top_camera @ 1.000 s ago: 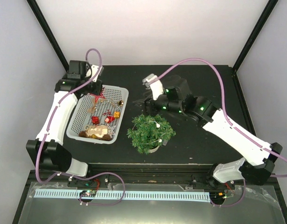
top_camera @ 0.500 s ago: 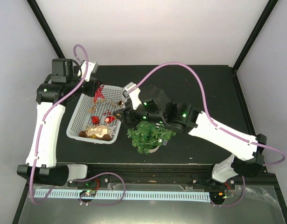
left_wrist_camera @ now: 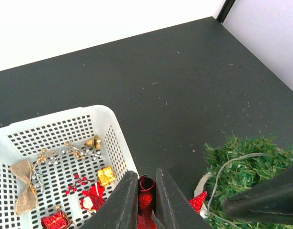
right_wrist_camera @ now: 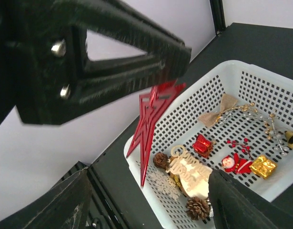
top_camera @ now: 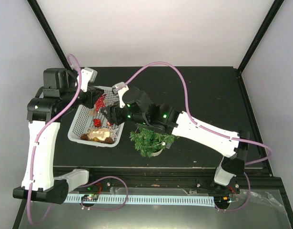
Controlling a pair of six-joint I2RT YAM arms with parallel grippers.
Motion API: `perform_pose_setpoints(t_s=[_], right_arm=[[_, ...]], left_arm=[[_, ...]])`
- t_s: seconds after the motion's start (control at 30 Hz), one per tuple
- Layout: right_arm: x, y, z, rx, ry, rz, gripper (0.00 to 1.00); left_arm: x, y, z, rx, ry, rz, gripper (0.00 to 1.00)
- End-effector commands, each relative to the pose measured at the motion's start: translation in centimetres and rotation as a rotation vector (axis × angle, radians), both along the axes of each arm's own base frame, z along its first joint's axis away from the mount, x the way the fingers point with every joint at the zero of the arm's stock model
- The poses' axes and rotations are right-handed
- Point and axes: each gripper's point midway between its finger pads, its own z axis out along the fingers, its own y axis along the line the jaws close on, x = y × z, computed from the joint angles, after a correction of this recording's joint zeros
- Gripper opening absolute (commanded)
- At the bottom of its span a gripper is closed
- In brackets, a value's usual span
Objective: Decorate the small christmas tree
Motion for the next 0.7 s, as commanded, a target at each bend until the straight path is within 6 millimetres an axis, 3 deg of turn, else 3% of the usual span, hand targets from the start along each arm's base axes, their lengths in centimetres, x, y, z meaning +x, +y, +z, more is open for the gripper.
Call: perform_pose_setpoints(t_s=[0.0,0.5,0.53,0.6,0.63,0.67], right_arm=[[0.5,1.2,2.2,0.083,-0.002,-0.024,0.68],[0.3,4.3,0.0,0.062,0.069,0.037,0.49],[0.3,4.4,-0.2,0.059,0.073,0.038,0.43],[0.4,4.4,-0.6,0.052,0.077,0.030,0.13],[0.7,4.2,-0.8,0.045,0.079,0.012,0.03],[0.8,4.1,-0.9,0.043,0.078,0.003,0.01]], left_arm=[[-1.9,-0.3,-0.1,-0.041,0.023,-0.015,0.11],[-3.5,-0.5,-0.1,-0.061,0.012,-0.023,0.12],[-3.6,-0.5,0.0,-0.061,0.010,-0.023,0.12],[-3.6,-0.5,0.0,-0.064,0.009,-0.024,0.12],[-3.7,-0.5,0.0,-0.064,0.011,-0.025,0.12],[-3.8,-0.6,0.0,-0.066,0.009,-0.028,0.14]])
